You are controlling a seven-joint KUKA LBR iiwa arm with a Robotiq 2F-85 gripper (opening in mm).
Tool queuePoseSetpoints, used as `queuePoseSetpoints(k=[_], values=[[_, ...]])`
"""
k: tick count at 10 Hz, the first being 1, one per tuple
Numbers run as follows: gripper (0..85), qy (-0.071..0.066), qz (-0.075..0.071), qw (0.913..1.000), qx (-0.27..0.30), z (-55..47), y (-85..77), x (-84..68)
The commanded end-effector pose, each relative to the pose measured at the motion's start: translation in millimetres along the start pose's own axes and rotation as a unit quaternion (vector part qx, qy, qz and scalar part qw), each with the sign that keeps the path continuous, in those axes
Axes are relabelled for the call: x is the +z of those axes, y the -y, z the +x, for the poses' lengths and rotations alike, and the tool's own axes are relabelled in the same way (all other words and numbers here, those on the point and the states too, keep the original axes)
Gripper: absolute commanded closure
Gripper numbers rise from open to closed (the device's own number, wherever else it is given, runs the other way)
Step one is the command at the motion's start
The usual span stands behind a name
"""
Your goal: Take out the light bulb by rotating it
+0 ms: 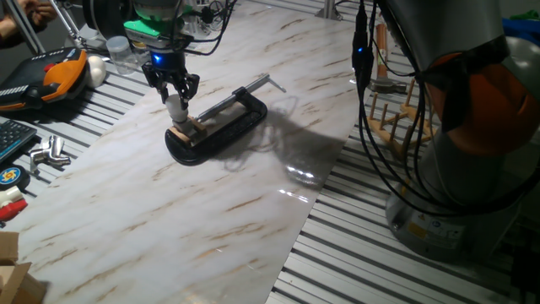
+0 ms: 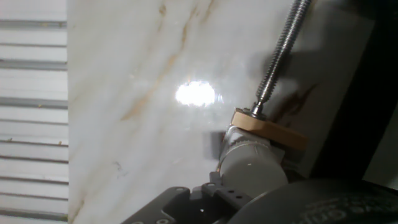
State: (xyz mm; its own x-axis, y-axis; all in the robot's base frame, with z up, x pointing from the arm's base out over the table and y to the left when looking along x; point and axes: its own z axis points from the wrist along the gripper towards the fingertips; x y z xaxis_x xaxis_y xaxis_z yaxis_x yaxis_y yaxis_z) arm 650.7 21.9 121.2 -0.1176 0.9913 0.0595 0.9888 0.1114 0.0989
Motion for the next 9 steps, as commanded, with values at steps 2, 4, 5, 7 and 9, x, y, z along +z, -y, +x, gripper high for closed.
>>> queuePoseSetpoints(k=[2, 4, 5, 7, 9], values=[[85.0, 0.005, -0.005, 0.9996, -0.027, -0.1, -0.1, -0.4], [85.0, 0.005, -0.004, 0.9995, -0.031, 0.0, -0.2, -0.3], [85.0, 0.006, -0.001, 0.9995, -0.031, 0.0, -0.4, -0.2], [85.0, 0.019, 0.011, 0.9991, -0.036, 0.0, -0.2, -2.0], [85.0, 0.029, 0.014, 0.9982, -0.051, -0.1, -0.3, -3.6]])
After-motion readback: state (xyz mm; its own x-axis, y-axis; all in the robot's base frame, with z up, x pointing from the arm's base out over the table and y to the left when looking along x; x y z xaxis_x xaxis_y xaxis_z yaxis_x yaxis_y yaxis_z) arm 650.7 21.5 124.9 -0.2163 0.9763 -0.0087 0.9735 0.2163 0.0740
